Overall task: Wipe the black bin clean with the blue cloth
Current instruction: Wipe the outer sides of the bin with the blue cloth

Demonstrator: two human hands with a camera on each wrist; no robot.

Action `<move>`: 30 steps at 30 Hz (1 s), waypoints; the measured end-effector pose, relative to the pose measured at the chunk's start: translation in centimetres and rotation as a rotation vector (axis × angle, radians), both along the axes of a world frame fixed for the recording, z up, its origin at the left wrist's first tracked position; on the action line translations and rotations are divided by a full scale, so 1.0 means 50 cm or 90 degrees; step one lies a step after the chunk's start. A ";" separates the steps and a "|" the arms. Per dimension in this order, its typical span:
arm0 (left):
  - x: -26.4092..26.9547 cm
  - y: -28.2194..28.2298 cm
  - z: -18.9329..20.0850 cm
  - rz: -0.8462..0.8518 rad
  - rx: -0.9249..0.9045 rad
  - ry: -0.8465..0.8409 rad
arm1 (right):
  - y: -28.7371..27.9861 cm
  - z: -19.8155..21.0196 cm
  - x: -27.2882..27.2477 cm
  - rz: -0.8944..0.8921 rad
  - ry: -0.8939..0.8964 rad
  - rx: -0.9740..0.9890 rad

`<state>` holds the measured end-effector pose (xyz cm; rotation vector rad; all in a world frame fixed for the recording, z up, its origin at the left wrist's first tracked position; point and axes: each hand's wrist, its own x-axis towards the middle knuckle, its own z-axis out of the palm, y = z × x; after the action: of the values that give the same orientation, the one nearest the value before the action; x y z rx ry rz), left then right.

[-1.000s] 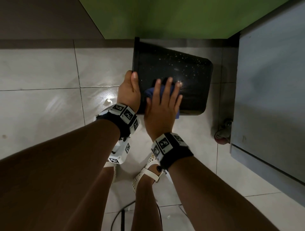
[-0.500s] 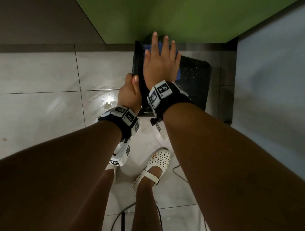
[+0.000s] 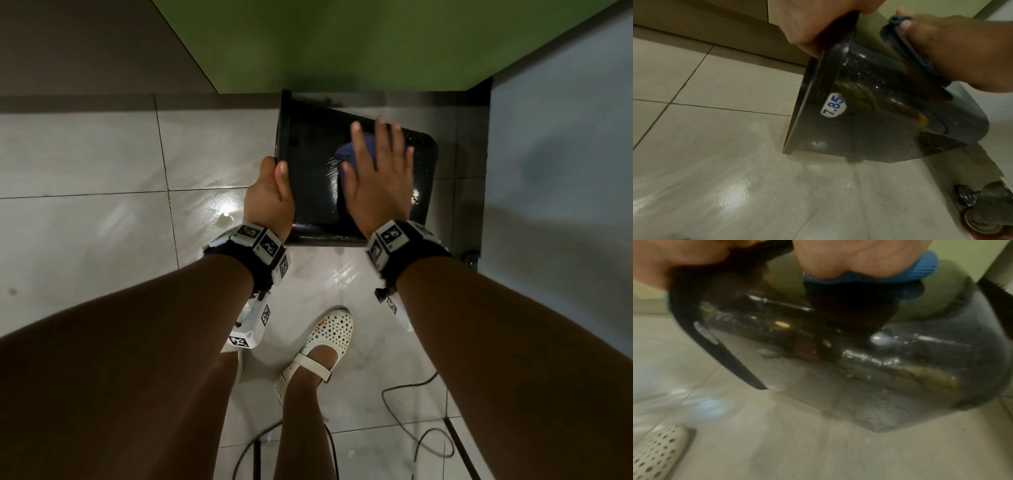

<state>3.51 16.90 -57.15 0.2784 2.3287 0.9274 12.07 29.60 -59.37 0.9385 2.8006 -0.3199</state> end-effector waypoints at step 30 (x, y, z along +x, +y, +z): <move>0.003 -0.010 -0.016 0.012 0.022 -0.002 | -0.201 -0.004 0.040 0.055 0.069 0.002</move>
<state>3.66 16.42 -57.96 0.2688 2.3184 0.9780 14.06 19.56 -59.56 0.8212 2.9306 -0.3657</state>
